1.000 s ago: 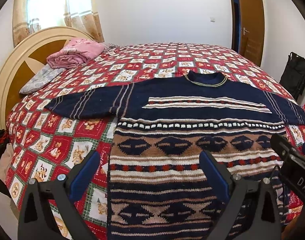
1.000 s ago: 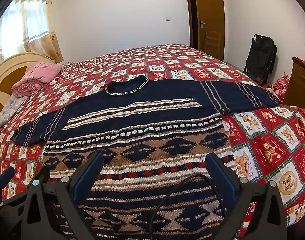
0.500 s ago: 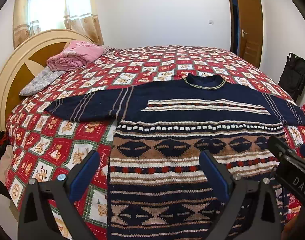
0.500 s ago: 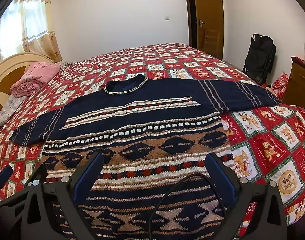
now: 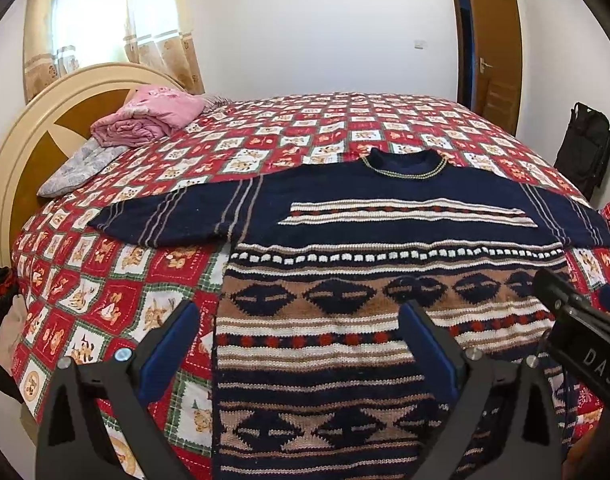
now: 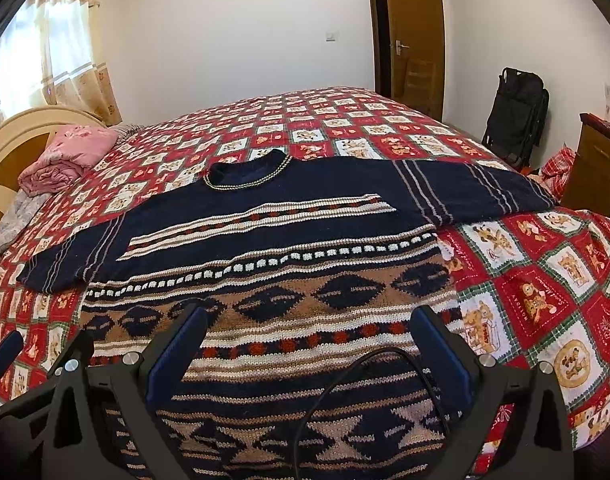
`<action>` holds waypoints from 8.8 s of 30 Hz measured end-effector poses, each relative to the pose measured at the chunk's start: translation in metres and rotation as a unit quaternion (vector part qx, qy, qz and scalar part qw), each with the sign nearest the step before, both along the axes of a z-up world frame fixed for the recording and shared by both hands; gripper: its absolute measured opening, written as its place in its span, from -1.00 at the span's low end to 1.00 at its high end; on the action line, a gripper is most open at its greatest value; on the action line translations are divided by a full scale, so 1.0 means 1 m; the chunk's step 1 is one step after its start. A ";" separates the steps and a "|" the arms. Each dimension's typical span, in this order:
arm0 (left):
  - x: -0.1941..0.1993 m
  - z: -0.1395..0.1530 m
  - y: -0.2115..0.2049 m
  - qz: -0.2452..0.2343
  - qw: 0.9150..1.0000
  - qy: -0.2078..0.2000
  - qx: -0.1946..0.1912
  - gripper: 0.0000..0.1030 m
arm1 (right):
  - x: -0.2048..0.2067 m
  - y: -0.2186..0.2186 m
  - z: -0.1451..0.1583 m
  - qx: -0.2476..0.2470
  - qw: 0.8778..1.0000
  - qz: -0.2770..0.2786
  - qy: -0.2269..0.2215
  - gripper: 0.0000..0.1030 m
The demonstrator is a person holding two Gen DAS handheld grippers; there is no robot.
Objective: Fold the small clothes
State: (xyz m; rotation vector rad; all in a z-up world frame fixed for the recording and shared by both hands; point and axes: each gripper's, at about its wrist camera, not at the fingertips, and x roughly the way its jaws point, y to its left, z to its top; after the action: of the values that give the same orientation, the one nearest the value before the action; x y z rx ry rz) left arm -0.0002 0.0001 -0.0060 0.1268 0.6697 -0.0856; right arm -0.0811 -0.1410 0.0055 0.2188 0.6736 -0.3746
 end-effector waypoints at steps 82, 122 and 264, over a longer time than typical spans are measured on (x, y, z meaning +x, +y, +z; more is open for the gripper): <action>0.150 -0.015 -0.079 -0.044 0.990 0.131 -0.036 0.97 | 0.057 -0.460 0.029 0.050 0.963 -0.264 0.029 -0.67; 0.177 -0.032 -0.032 -0.110 0.970 0.162 -0.142 0.93 | 0.102 -0.131 -0.002 0.165 0.982 0.082 -0.030 0.56; 0.126 -0.009 -0.020 -0.110 0.990 0.020 -0.086 0.51 | 0.154 -0.097 -0.005 0.200 0.967 0.157 0.002 0.41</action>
State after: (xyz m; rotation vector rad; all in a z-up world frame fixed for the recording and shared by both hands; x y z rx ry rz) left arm 0.1255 -0.0203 -0.0154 0.0329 0.6838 -0.3585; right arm 0.0725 -0.2385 0.0006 0.4880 0.7718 0.0702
